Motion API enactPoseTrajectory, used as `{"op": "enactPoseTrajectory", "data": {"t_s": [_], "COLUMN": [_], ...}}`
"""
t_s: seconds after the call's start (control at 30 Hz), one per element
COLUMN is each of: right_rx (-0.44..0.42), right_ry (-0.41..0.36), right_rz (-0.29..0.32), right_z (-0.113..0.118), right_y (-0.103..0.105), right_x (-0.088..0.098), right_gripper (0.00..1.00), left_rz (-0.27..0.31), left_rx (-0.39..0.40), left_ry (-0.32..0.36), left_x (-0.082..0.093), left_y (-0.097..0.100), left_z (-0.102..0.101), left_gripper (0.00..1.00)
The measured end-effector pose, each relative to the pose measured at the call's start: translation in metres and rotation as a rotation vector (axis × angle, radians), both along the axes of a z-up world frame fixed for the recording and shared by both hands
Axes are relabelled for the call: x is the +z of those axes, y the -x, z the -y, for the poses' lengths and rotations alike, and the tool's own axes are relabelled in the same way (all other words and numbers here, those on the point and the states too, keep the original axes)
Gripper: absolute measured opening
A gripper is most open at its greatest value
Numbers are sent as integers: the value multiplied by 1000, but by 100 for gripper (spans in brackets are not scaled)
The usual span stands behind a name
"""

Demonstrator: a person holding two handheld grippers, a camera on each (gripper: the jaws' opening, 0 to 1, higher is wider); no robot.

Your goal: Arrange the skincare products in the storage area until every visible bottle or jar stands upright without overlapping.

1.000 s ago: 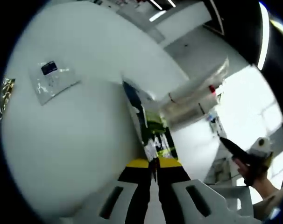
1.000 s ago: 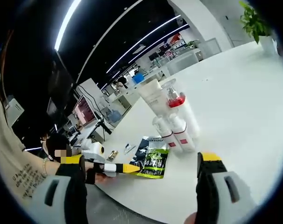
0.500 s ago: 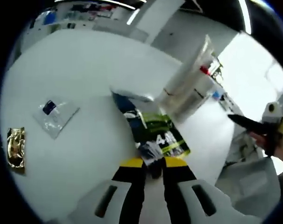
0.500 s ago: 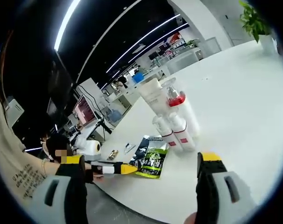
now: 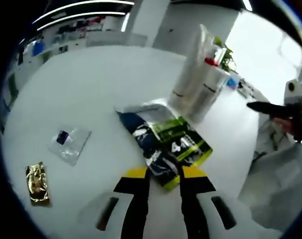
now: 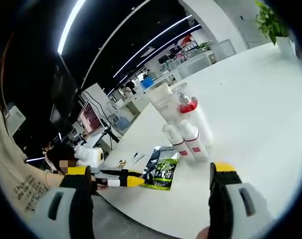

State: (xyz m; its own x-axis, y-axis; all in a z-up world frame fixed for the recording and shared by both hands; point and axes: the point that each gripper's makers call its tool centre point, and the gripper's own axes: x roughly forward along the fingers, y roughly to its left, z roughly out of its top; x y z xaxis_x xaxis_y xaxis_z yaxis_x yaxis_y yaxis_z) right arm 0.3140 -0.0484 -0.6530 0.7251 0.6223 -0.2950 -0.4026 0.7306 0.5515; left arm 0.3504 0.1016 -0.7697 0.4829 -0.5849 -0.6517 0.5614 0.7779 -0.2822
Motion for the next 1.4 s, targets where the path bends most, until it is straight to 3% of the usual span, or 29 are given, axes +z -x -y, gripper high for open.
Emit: {"op": "enactPoseTrajectory", "data": {"t_s": [0.37, 0.77, 1.03, 1.4], "right_rx": [1, 6, 14, 28], "right_ry": [6, 21, 28, 30], "right_rz": [5, 13, 28, 54], "right_z": [0, -2, -4, -9], "right_y": [0, 2, 4, 9], "right_x": [1, 2, 7, 14], "right_gripper": [100, 100, 100, 100], "left_rz": [35, 64, 87, 113], "left_rx": [-29, -44, -52, -2], "left_ry": [-10, -16, -31, -16], "left_x": [5, 17, 28, 47], "left_y": [-4, -4, 7, 19], "left_z": [4, 2, -11, -30], "left_gripper": [31, 47, 56, 66]}}
